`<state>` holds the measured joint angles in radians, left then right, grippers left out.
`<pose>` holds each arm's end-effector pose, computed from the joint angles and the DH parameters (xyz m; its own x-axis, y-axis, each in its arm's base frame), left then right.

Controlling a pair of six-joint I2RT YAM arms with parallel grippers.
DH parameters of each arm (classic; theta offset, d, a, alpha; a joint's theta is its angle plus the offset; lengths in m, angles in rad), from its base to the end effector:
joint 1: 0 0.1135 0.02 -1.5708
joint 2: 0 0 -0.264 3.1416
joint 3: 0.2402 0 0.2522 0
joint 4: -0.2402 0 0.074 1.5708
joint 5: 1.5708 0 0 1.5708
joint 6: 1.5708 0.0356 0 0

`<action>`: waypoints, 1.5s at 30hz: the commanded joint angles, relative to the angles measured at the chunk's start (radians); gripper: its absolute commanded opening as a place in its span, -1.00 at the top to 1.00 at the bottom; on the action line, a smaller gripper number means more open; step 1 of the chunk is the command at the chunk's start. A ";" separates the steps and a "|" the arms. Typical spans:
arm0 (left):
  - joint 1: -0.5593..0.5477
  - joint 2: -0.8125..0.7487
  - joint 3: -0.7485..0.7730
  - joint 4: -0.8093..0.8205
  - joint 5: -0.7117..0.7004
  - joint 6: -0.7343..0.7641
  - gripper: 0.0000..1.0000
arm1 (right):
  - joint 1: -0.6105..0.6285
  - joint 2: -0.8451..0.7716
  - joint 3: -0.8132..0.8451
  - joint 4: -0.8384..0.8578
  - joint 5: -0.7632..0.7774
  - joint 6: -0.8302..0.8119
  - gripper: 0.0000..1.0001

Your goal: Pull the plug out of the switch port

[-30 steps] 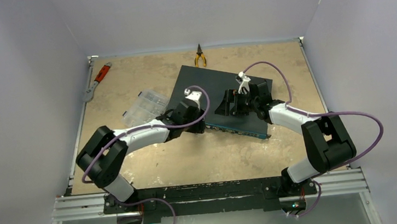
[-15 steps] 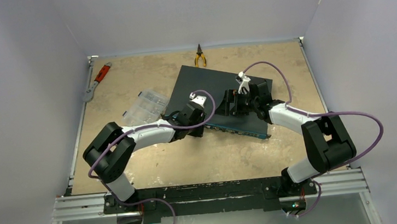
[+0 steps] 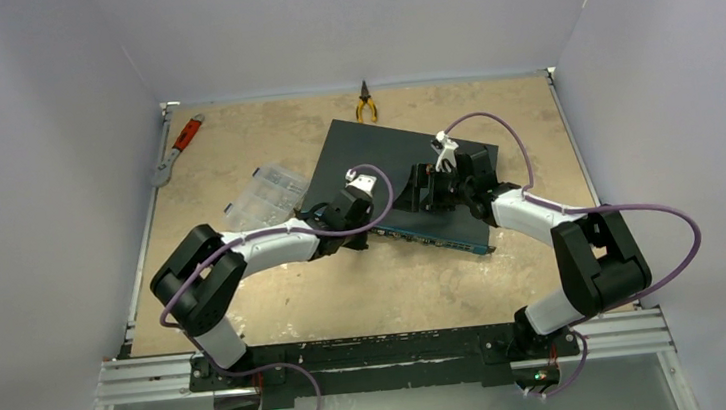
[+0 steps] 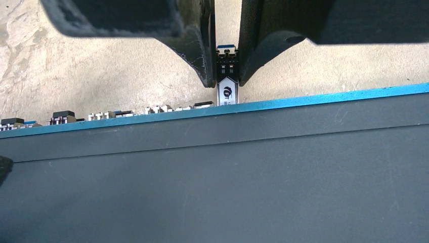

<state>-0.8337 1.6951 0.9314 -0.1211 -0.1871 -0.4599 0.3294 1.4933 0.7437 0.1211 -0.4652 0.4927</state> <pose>0.2336 -0.2474 0.1651 -0.7538 0.1816 -0.6315 0.3501 0.9243 -0.1522 0.2838 0.1139 0.1915 -0.7893 0.1769 -0.5879 -0.2941 0.7316 0.6150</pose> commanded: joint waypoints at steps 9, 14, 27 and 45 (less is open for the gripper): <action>-0.004 -0.185 -0.098 -0.054 0.002 -0.044 1.00 | 0.006 0.031 -0.010 -0.027 -0.003 -0.016 -0.97; -0.006 -0.242 -0.157 -0.072 0.006 -0.070 1.00 | 0.006 0.031 -0.007 -0.032 -0.003 -0.019 -0.97; -0.006 -0.300 -0.229 -0.226 -0.139 -0.220 1.00 | 0.005 0.023 -0.001 -0.035 -0.007 -0.015 -0.97; -0.006 -0.330 -0.226 -0.306 -0.211 -0.257 0.14 | 0.005 0.022 0.000 -0.037 -0.003 -0.017 -0.97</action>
<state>-0.8383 1.4075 0.6971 -0.4057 -0.3584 -0.6983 0.3294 1.4990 0.7437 0.1322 -0.4702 0.4927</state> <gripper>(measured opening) 0.417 0.986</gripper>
